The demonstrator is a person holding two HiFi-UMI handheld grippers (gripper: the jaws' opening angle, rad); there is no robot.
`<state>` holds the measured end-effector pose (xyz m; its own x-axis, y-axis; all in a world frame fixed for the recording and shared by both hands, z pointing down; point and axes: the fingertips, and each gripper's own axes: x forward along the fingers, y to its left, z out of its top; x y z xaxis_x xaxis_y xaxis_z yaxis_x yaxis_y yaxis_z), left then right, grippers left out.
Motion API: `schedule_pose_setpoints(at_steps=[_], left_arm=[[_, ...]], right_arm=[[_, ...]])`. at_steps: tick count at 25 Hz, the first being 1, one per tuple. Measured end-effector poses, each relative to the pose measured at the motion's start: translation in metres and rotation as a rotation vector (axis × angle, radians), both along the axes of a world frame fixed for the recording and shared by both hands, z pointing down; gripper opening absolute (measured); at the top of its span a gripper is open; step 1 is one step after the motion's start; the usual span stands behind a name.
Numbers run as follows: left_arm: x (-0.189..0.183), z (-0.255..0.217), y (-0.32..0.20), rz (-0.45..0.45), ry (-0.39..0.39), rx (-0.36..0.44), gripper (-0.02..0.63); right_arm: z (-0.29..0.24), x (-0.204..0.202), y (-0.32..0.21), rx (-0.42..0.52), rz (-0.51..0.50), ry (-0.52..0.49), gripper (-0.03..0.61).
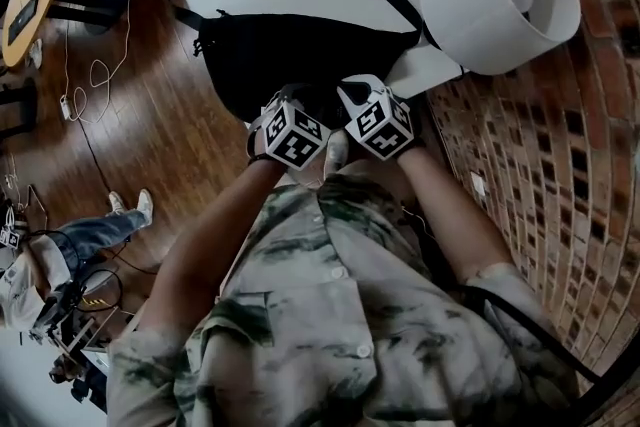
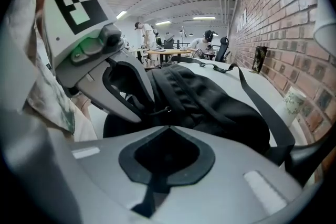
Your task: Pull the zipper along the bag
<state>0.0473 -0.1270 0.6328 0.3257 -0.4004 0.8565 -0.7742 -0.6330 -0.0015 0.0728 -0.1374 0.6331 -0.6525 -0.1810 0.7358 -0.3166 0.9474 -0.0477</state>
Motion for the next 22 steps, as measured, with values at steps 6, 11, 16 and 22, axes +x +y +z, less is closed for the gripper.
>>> schedule_pose_setpoints(at_steps=[6, 11, 16, 22], left_arm=[[0.003, 0.000, -0.002, 0.039, -0.098, 0.045, 0.031], [-0.004, -0.004, 0.000, 0.005, -0.047, 0.018, 0.023], [-0.020, -0.013, -0.001, -0.034, 0.023, -0.005, 0.023], [-0.034, -0.019, -0.008, 0.005, 0.091, -0.014, 0.023]], right_arm=[[0.005, 0.001, -0.001, -0.006, -0.004, 0.014, 0.000], [0.007, -0.001, -0.001, -0.039, 0.012, 0.018, 0.000], [0.007, 0.001, -0.002, -0.074, 0.041, 0.034, 0.000], [0.009, 0.000, -0.004, -0.094, 0.110, 0.077, 0.000]])
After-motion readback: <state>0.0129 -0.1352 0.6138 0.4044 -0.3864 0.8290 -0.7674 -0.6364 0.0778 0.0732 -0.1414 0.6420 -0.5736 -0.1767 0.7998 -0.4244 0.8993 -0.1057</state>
